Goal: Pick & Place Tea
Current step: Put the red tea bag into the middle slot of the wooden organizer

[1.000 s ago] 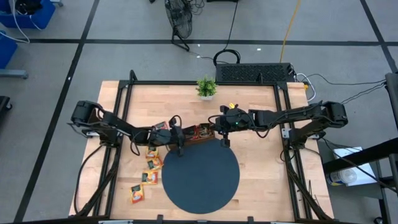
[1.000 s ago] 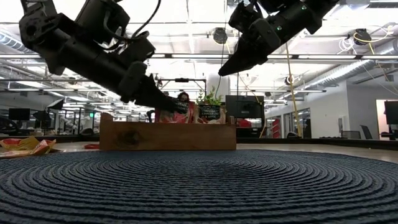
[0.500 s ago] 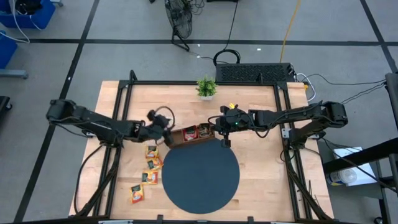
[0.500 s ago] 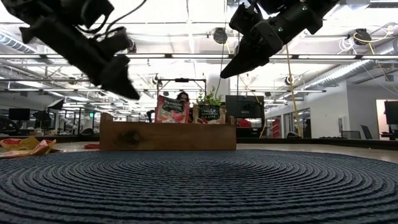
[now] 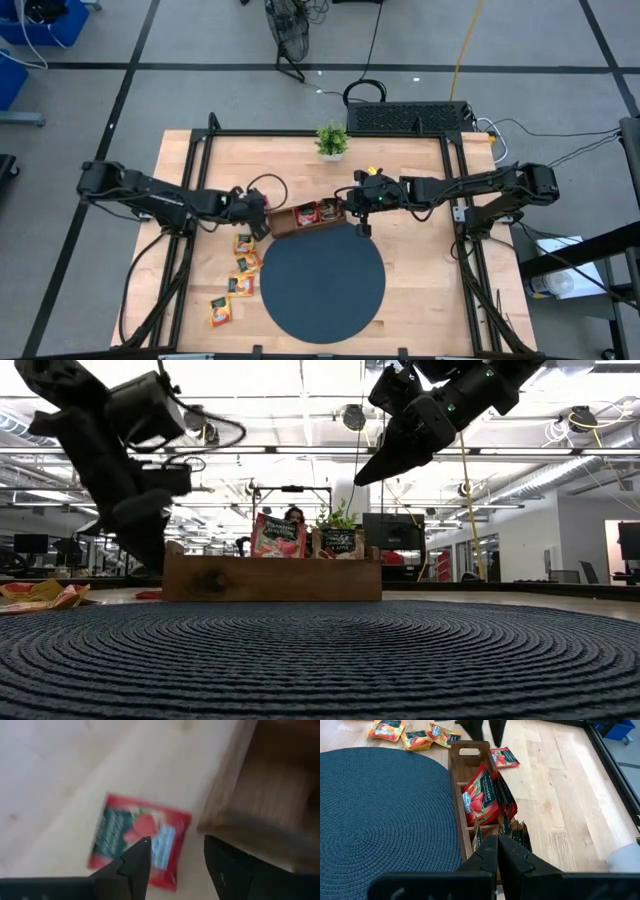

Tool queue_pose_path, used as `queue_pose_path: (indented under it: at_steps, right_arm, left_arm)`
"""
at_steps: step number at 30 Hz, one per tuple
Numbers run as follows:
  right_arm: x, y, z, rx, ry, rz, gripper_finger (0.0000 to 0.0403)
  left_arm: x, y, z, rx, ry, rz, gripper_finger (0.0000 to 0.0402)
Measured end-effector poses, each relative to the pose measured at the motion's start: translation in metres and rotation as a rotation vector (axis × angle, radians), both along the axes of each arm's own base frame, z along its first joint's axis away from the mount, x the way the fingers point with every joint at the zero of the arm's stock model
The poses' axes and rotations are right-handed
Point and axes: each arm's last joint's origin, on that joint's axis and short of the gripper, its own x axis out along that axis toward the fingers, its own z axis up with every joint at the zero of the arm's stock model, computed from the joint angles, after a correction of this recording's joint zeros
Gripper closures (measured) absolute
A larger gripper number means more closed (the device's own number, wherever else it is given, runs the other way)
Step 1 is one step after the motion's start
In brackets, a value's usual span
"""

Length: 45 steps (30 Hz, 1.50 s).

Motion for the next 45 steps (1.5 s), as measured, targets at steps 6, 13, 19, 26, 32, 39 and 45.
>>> queue_pose_path:
  at_steps: [6,13,19,26,32,39,45]
  right_arm:
    - [0.000,0.000,0.000,0.000,0.000,0.000,0.0403]
    - [0.000,-0.002,0.000,-0.006,-0.003,-0.003,0.0403]
    - [0.000,-0.002,0.000,-0.003,-0.002,-0.005,0.0403]
    - [0.000,-0.002,0.000,0.003,0.004,-0.008,0.0403]
    - [0.000,-0.002,0.000,0.003,0.004,-0.008,0.0403]
    - [0.000,-0.002,-0.001,0.003,0.005,-0.008,0.0403]
    - [0.000,-0.002,0.000,-0.003,-0.001,-0.006,0.0403]
  left_arm:
    - [0.001,-0.002,-0.016,-0.046,0.105,-0.033,0.0189]
    - [0.005,0.001,-0.030,-0.024,0.183,-0.051,0.0177]
    - [0.007,0.006,-0.035,-0.039,0.208,-0.064,0.0200]
    - [0.008,0.007,-0.035,-0.073,0.207,-0.112,0.0296]
    - [0.006,0.004,-0.035,-0.062,0.226,-0.138,0.0392]
    - [-0.001,-0.004,-0.013,0.042,0.400,-0.121,0.0399]
    - [0.019,0.006,0.014,0.069,0.310,-0.008,0.0353]
